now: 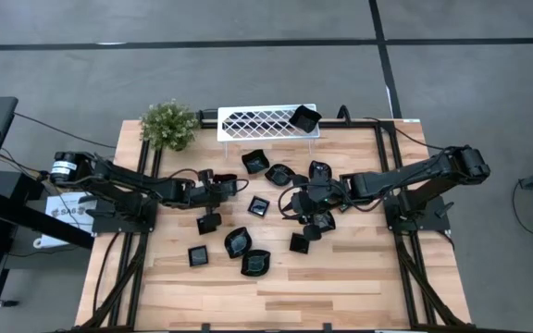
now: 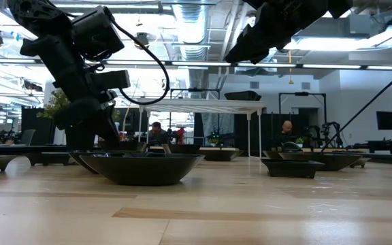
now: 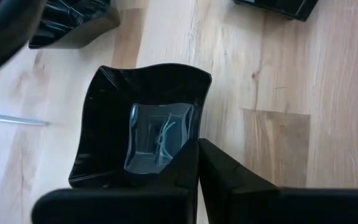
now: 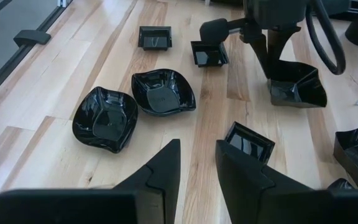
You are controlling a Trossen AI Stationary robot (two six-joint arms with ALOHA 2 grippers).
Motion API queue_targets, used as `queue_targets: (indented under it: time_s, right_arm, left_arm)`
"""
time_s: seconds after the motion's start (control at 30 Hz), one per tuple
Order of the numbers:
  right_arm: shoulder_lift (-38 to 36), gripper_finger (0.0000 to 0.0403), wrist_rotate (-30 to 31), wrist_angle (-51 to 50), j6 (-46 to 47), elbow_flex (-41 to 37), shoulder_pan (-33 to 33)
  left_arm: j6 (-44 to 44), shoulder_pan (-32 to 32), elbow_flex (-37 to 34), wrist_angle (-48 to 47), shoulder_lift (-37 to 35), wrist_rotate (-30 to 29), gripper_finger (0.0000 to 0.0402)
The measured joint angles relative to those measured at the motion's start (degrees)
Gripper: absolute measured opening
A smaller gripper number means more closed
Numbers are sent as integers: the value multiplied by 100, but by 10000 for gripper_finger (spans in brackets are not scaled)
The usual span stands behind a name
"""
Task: Pick & Place Mini shaped plates
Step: Stack the black distorted square plate on top of the black distorted square plate on the shelf
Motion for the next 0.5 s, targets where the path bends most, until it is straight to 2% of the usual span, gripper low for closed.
queue_targets:
  time_s: [0.2, 0.5]
  right_arm:
    - [0, 96, 0, 0, 0, -2, 0]
    - [0, 96, 0, 4, 0, 0, 2]
  left_arm:
    - [0, 0, 0, -58, -138, -11, 6]
    - [-63, -323, 0, -234, -948, -14, 6]
